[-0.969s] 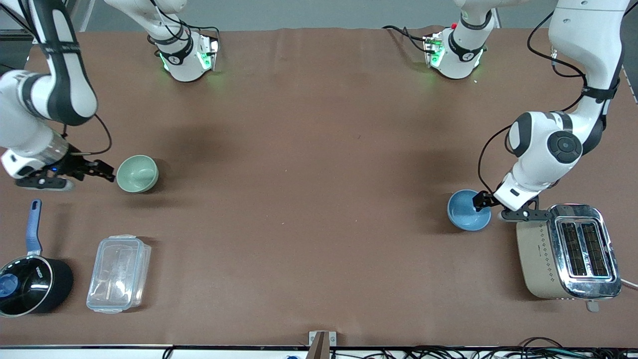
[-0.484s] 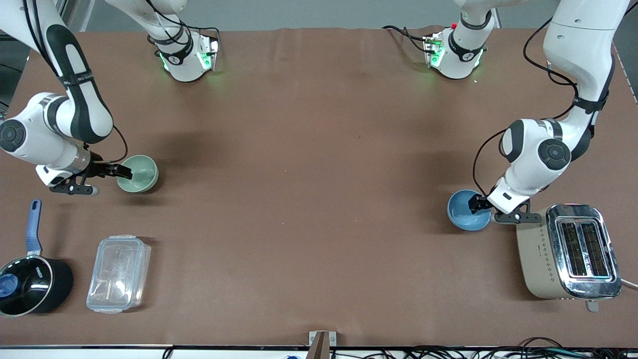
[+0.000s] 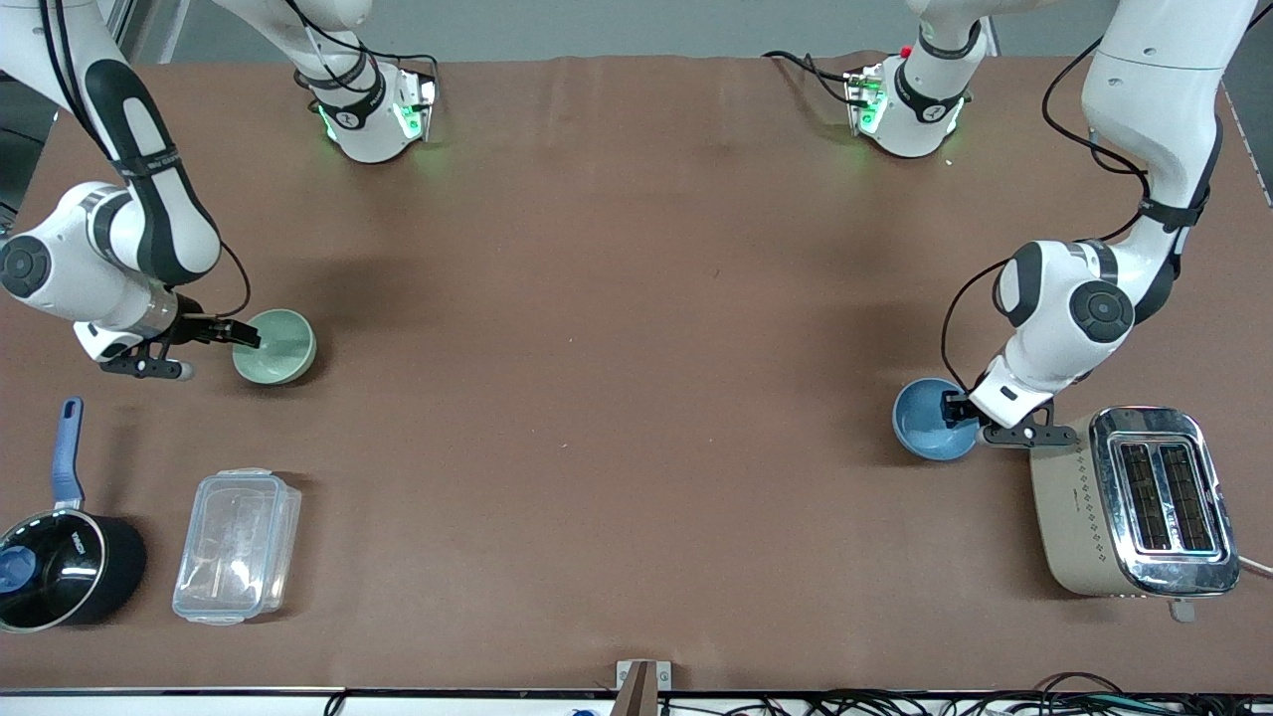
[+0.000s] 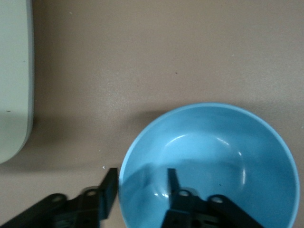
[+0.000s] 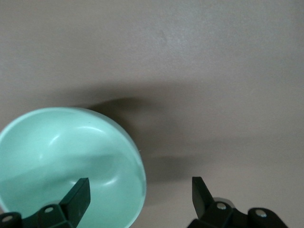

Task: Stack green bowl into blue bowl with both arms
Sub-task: 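Grasp the green bowl with the right gripper while the left gripper grasps the blue bowl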

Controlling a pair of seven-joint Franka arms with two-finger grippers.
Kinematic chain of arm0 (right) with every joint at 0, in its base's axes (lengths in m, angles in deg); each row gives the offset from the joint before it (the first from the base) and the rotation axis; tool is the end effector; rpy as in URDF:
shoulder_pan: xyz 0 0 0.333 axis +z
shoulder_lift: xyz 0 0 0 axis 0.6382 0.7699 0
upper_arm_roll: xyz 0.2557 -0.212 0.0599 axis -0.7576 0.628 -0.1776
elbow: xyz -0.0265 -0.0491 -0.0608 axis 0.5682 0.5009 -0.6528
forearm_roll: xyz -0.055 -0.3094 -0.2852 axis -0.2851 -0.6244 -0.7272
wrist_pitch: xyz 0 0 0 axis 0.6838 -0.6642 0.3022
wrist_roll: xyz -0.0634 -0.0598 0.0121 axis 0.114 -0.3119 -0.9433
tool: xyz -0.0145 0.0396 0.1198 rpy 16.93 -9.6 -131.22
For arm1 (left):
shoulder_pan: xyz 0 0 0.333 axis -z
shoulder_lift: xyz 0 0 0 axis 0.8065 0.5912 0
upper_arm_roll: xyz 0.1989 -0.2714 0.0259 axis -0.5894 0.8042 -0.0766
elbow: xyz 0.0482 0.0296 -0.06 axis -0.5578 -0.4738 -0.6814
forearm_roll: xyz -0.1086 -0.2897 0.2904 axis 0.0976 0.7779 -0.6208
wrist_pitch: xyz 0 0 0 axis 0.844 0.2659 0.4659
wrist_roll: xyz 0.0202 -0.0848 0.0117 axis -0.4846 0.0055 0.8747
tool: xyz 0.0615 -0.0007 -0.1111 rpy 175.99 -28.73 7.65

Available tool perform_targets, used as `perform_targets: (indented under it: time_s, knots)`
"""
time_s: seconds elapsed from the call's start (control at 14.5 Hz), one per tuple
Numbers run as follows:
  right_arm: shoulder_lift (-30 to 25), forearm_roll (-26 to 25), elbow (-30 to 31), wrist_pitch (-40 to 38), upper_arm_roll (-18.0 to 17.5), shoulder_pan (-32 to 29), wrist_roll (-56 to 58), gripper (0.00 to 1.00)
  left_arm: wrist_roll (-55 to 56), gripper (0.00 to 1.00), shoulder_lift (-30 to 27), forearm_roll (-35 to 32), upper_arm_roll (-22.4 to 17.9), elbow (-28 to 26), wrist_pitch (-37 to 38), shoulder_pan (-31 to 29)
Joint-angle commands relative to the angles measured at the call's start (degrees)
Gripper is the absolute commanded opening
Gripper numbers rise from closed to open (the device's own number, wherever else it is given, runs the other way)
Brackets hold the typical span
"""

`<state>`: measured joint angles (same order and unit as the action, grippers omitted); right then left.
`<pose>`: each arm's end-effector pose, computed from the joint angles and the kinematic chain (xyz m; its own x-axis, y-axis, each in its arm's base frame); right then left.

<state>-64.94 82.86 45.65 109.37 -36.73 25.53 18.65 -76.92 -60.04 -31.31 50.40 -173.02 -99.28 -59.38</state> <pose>0.5020 -0.1739 0.1943 0.9872 -0.1150 -0.1109 -0.1172 -0.9930 -0.0129 0.6205 -0.0212 0.1864 0.9910 -0.0492 0.1248 -0.0487 -0.9988 -0.0075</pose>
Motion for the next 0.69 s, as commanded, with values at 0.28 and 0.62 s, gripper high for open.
perform_targets:
  time_s: [0.28, 0.62]
  knots:
    - [-0.2, 5.1, 2.8, 3.1, -1.0, -2.4, 1.1, 0.65, 0.4, 0.01, -1.9, -1.0, 0.2, 0.2, -0.4, -0.2]
    - [-0.2, 6.6, 2.9, 3.1, -1.0, -2.5, 1.1, 0.22, 3.0, 0.00, -4.1, -0.9, 2.7, 2.8, 2.7, 0.6]
